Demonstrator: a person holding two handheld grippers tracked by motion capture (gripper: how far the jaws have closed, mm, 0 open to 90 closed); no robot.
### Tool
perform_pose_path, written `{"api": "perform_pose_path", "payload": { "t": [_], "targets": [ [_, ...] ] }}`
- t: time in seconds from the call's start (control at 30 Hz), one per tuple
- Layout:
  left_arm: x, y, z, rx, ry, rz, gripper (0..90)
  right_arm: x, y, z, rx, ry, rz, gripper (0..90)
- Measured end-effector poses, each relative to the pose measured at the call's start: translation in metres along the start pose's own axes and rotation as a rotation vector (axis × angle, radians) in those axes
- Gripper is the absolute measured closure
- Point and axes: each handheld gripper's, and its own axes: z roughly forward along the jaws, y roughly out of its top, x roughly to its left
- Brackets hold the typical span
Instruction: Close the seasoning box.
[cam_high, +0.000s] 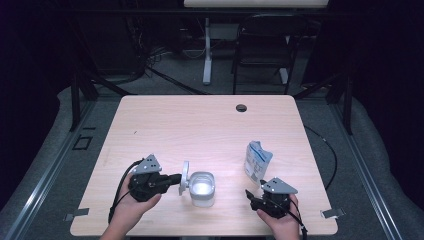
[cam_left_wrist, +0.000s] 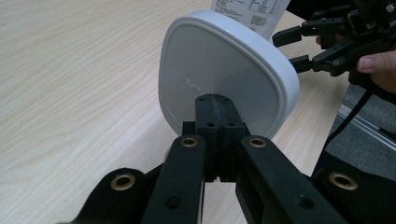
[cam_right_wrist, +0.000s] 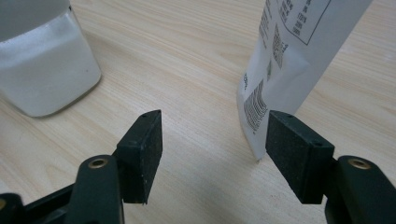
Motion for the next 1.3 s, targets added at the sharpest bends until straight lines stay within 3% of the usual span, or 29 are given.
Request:
{"api": "perform_pose_path", "payload": {
  "t": [0.27,0.47,0.97,1.3],
  "targets": [
    [-0.011,0.003,0.006,0.006,-0.028,0.032,90.0,0.001,0.0,0.0,0.005,0.001,-0.001,36.4],
    [-0.013,0.002,0.008,0.019,-0.023,0.037,90.0,-0.001,0.0,-0.002,0.003,-0.003,0.002,36.4],
    [-0.004,0.001,0.002,0.002,0.0,0.013,90.0,0.0,0.0,-0.001,-0.001,-0.004,0.003,36.4],
    [0.013,-0.006,-0.002,-0.007,0.031,-0.034,90.0,0.0,0.0,-0.001,-0.006,-0.005,0.003,36.4]
  ]
}}
